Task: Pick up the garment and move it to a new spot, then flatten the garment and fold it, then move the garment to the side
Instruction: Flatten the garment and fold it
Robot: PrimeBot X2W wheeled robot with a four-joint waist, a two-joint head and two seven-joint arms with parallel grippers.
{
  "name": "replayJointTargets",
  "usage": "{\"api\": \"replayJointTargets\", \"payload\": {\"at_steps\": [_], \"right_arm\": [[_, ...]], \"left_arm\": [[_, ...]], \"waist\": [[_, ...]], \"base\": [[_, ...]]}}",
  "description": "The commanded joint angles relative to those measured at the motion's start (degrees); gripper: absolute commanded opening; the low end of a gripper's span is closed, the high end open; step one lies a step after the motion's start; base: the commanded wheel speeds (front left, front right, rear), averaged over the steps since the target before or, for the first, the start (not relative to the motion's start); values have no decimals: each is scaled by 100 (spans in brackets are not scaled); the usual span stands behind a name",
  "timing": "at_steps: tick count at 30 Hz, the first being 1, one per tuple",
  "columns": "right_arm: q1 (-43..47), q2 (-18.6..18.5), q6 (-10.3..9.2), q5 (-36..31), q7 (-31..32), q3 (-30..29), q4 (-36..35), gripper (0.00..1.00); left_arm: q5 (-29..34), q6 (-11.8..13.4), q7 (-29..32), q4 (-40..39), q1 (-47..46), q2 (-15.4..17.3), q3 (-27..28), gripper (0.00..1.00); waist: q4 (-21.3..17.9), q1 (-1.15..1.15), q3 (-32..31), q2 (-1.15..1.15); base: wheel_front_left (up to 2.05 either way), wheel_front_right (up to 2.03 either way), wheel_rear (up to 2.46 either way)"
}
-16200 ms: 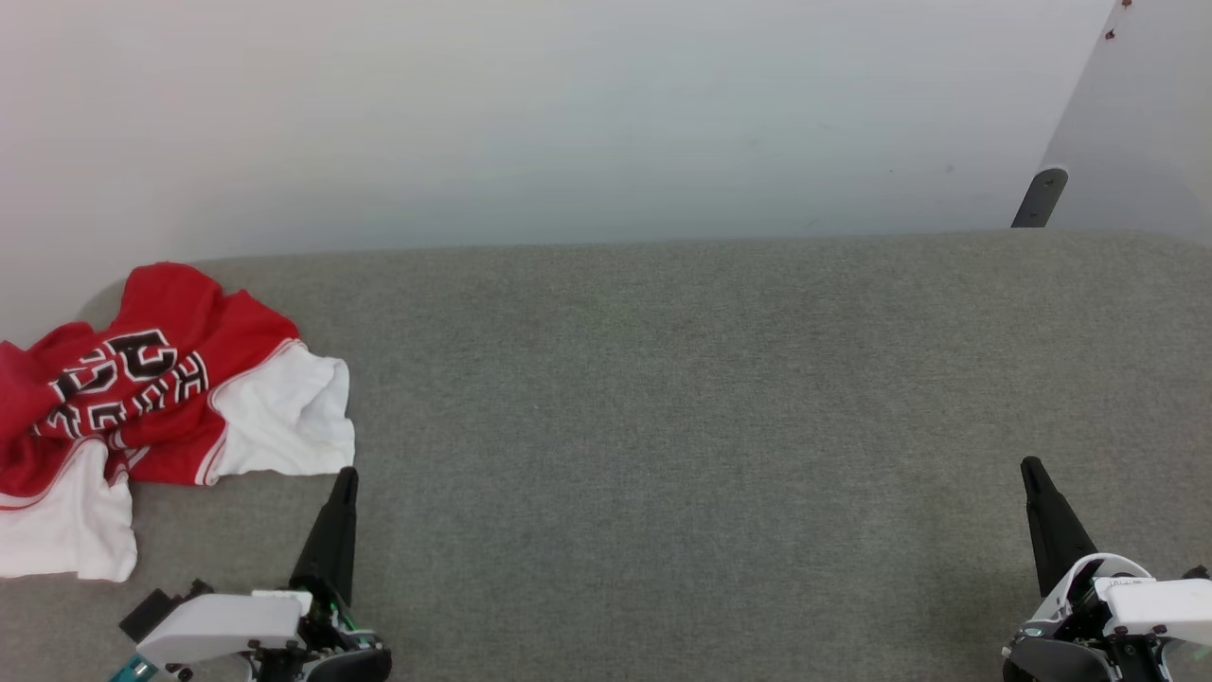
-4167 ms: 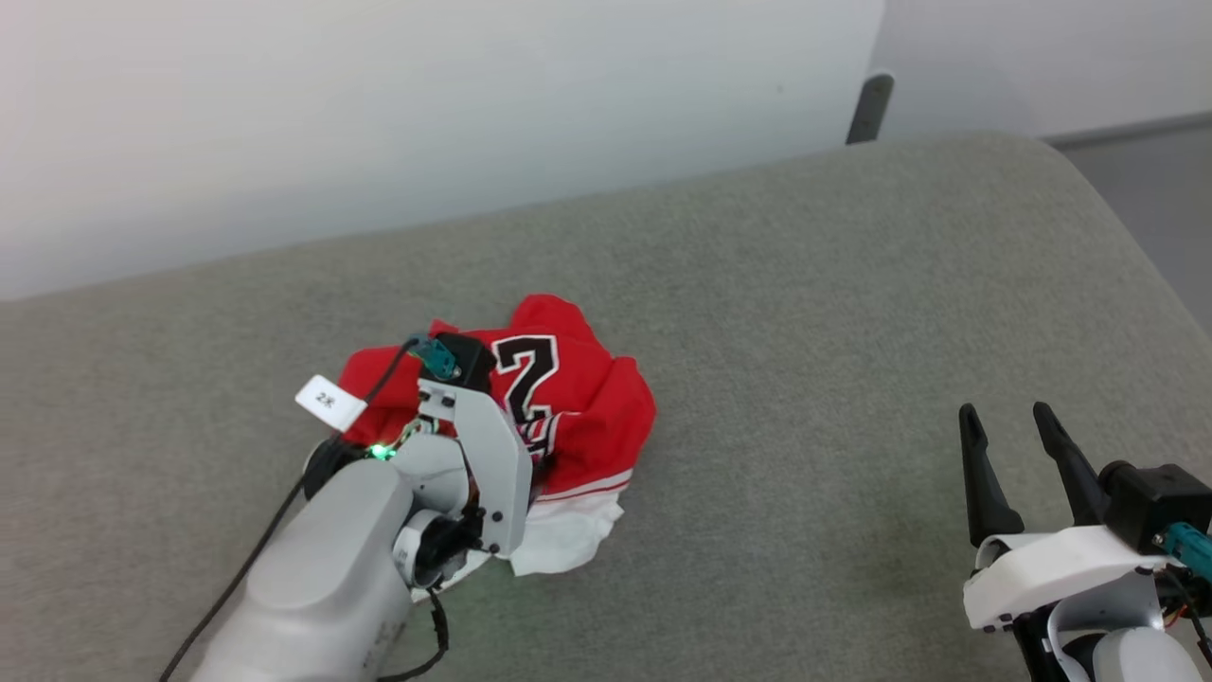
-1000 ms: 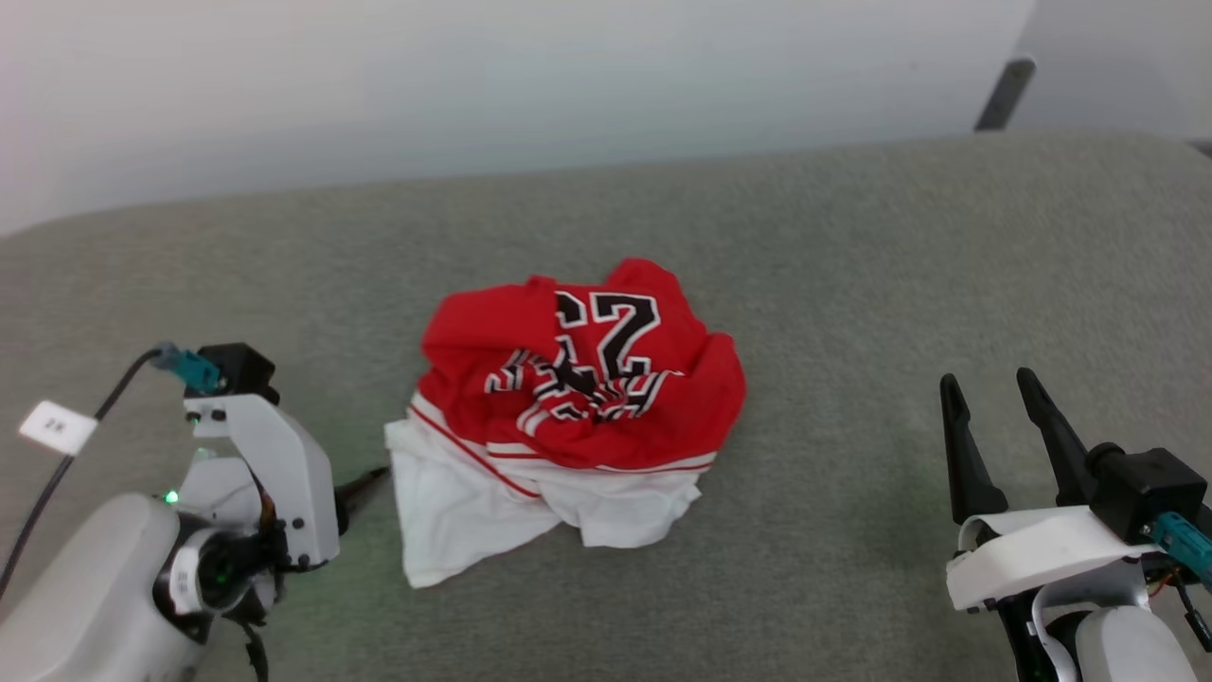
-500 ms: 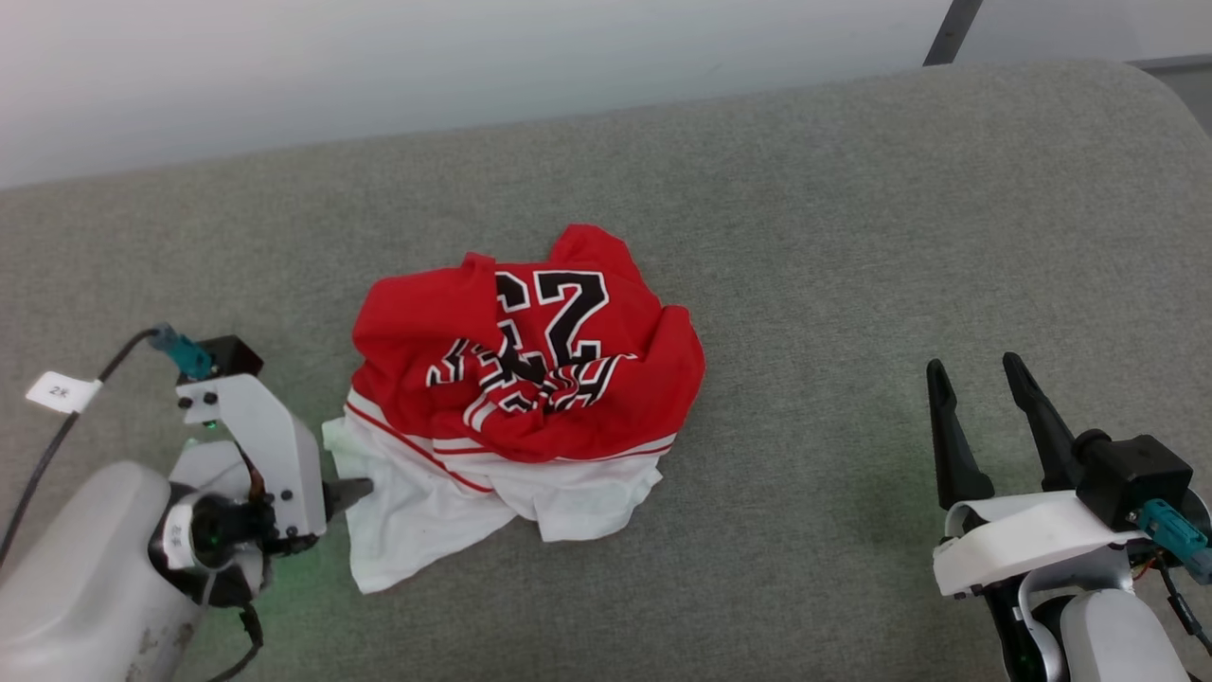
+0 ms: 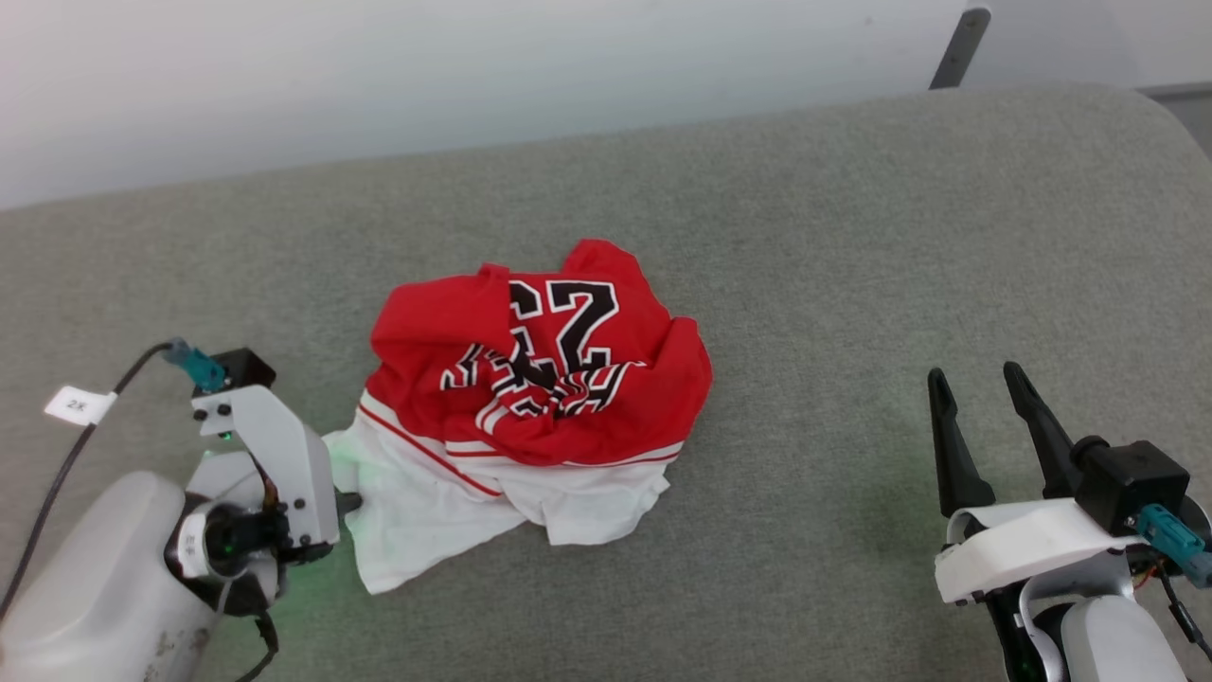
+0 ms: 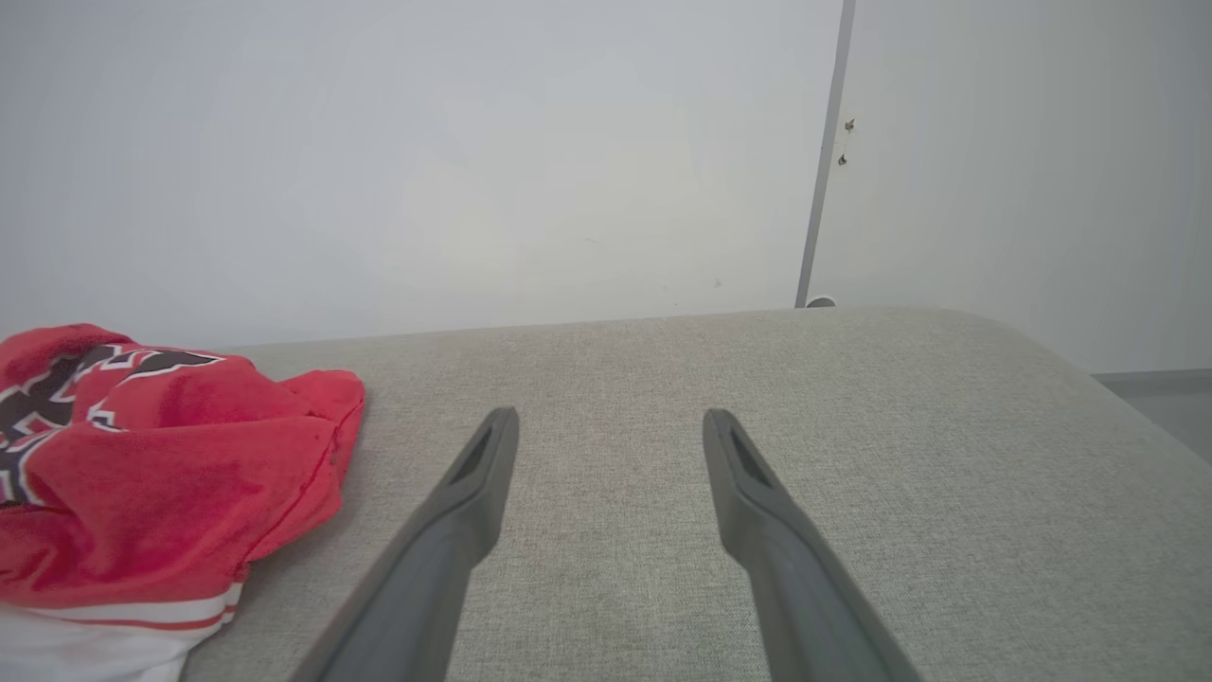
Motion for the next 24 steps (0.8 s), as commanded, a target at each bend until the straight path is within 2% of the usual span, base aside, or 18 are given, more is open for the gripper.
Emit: {"api": "replayJointTargets", "payload": {"at_steps": [1,9,19,24], "right_arm": [[75,15,0,-39,21,-12,2,100],[227,7,0,-54,92,-73,-50,100],[363,5,0,-58,194,-88,-160,100],[383,6,0,-56,232,-75,-201,100]], "left_arm": [[68,-33,-15,16,160,54,-41,0],[227,120,-191,-555,169,485,104,0],[354,697,-140,-1473,704,1321,388,0],[209,862,-222,-1442,1038,1353,507,0]], "waist": [[87,0,-102,0],[320,0,-321,0],[538,0,-454,0],[577,0,-437,0]], "base": [[0,0,0],[0,0,0],[0,0,0],[0,0,0]]}}
